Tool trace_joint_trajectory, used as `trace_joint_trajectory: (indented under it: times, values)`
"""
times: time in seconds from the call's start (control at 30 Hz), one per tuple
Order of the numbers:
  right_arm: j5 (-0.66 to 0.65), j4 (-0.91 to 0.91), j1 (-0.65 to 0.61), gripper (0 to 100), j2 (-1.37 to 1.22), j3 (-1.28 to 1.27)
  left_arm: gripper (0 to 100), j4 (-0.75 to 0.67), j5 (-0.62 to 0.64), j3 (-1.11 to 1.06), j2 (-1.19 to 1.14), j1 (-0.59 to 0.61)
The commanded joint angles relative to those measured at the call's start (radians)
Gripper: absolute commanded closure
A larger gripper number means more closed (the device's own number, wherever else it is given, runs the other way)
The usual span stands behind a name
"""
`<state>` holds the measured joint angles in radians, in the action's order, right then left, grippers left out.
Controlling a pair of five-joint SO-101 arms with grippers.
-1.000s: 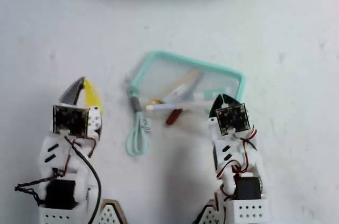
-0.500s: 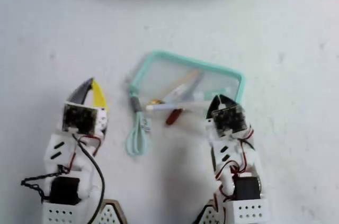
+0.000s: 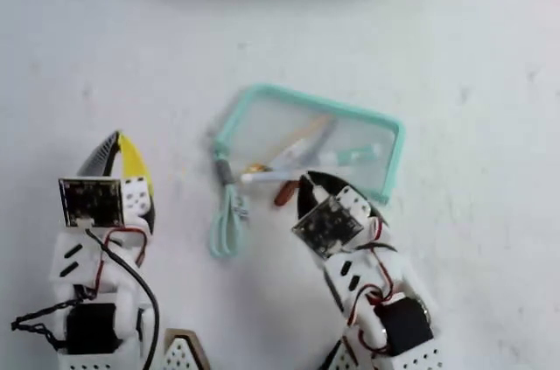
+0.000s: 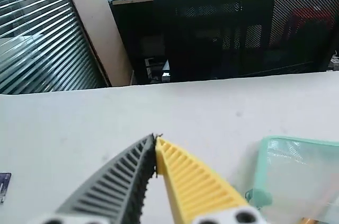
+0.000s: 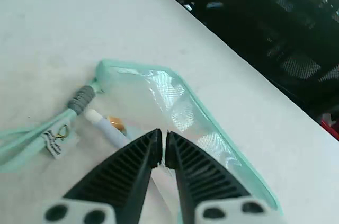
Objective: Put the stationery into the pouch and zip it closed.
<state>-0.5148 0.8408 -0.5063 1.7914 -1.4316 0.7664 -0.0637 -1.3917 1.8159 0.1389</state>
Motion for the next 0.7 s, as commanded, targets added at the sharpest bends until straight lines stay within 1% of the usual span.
trace_joint_trajectory:
  times: [0.0, 0.17, 0.23, 0.3, 0.47, 0.5, 0.57, 0.67]
  values:
    - [-0.015, 0.033, -0.053, 98.3, -0.042, 0.124, 98, 0.009, 0.008, 0.064, 0.002, -0.008]
    - [-0.009, 0.047, -0.067, 98.3, -0.271, 0.304, 98, 0.012, 0.006, 0.127, -0.010, 0.013]
    - [-0.014, 0.045, -0.093, 98.3, -0.400, 0.371, 98, 0.012, 0.006, 0.153, -0.068, 0.013]
    - [-0.012, 0.045, -0.120, 98.2, -0.529, 0.433, 98, 0.005, 0.006, 0.190, -0.176, 0.013]
    - [-0.008, 0.045, -0.165, 98.2, -0.773, 0.574, 98, -0.002, 0.005, 0.350, -0.550, 0.013]
    - [0.003, 0.045, -0.165, 98.2, -0.806, 0.601, 98, -0.002, 0.005, 0.376, -0.624, 0.013]
    - [0.066, 0.045, -0.163, 98.2, -0.871, 0.661, 98, -0.005, 0.009, 0.414, -0.754, 0.027]
    - [0.112, 0.047, -0.163, 98.2, -0.957, 0.736, 98, -0.092, 0.012, 0.422, -0.908, 0.079]
